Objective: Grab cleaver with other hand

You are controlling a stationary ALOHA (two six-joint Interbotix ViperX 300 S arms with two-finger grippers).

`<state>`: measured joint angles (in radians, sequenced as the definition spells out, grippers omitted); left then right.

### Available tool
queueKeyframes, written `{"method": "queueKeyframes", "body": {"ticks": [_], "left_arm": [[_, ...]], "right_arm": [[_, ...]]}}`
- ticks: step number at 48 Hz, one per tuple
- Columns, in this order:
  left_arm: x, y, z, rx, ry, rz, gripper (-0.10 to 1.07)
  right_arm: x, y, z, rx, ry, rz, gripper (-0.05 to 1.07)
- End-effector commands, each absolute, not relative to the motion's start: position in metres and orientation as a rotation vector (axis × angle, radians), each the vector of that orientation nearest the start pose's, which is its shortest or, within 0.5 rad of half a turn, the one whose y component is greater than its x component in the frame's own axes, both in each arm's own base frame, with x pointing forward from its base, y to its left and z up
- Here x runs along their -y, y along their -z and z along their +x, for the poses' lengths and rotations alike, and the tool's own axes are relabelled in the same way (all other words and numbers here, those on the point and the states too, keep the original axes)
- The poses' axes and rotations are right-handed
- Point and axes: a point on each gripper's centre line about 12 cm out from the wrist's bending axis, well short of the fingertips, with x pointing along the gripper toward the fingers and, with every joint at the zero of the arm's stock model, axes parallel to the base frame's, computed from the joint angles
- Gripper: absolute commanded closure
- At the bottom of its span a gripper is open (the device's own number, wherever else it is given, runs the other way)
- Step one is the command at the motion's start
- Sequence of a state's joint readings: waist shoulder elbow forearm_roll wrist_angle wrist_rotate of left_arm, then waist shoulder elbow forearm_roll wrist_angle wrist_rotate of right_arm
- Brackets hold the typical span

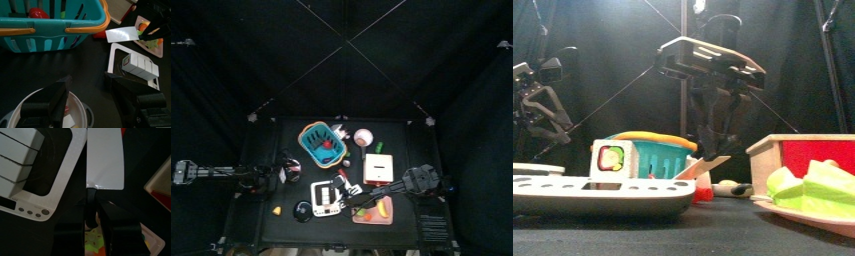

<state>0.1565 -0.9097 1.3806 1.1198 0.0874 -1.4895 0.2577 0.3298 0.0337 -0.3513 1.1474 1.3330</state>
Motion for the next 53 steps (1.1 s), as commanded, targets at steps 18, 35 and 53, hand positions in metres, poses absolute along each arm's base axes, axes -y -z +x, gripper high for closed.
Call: {"method": "queueKeyframes", "body": {"ticks": [18,35,53], "left_arm": [[-0.024,-0.191,0.182,-0.387,-0.189,-0.335,0.07],[-0.030,-0.222,0.193,-0.329,-0.139,0.000,0.07],[-0.048,-0.233,0.212,-0.364,-0.131,0.295,0.07]], "right_arm": [[-0.070,-0.253,0.427,-0.987,0.738,0.557,0.54],[-0.005,-0.287,0.427,-0.914,0.540,0.534,0.54],[0.075,-0.297,0.389,-0.735,0.319,0.623,0.54]]}}
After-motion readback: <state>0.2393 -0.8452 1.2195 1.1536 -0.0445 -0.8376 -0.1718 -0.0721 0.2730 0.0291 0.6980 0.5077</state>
